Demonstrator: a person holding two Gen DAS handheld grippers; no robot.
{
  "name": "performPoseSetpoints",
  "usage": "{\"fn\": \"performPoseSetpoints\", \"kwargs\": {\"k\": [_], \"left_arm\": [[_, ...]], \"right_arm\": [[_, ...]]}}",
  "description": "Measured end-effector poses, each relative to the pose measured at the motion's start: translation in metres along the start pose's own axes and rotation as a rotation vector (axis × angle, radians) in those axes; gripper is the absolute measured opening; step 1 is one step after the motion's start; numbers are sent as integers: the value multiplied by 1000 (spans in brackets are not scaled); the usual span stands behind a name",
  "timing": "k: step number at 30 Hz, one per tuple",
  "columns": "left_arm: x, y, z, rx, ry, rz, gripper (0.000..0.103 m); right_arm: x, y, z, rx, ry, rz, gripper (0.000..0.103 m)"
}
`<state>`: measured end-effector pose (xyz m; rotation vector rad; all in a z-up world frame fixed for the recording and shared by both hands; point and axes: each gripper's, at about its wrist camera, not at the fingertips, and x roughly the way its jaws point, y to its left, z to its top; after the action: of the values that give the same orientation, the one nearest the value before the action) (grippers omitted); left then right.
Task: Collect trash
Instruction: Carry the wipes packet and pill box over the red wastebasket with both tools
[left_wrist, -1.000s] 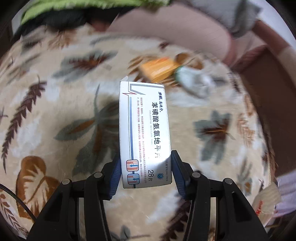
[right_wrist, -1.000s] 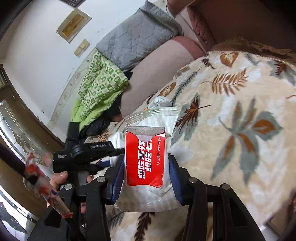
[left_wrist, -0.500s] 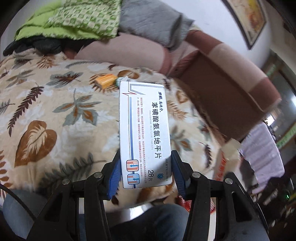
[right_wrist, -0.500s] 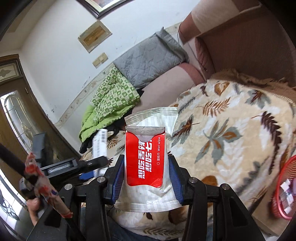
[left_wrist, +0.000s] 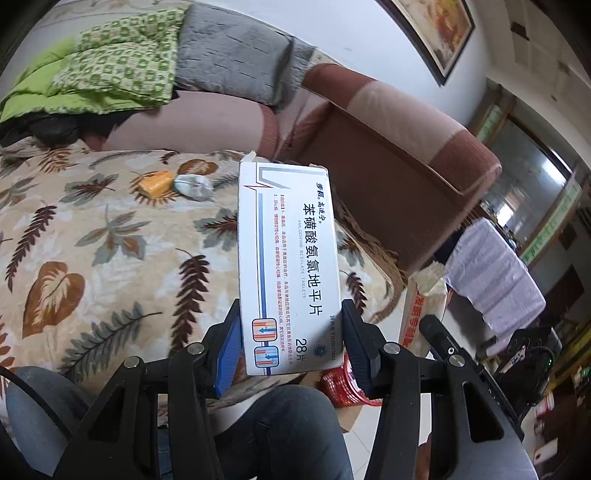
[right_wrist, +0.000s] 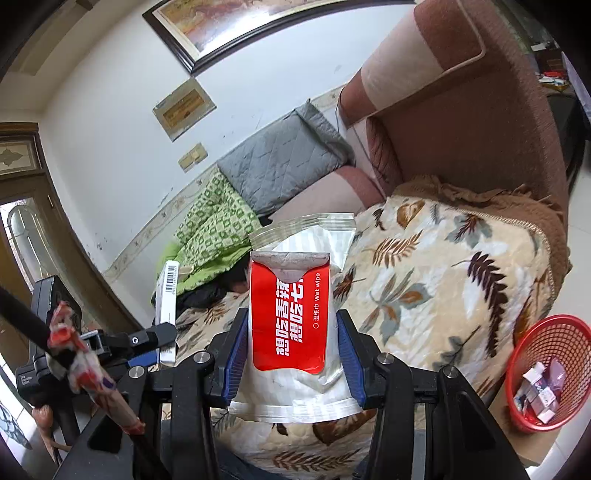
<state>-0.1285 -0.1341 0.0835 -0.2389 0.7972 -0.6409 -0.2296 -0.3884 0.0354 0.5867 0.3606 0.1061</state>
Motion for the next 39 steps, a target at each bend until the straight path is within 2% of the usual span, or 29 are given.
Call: {"fn": "performPoseSetpoints", "kwargs": {"k": [16,39], "left_arm": [[13,-47,-10,86,42,-68,49],[26,-84,-17,147,84,-125,49]], "right_arm": [[-42,-22,6,29,-58,-60,50],[-77,-45,13,70,-114,-142,50]]}}
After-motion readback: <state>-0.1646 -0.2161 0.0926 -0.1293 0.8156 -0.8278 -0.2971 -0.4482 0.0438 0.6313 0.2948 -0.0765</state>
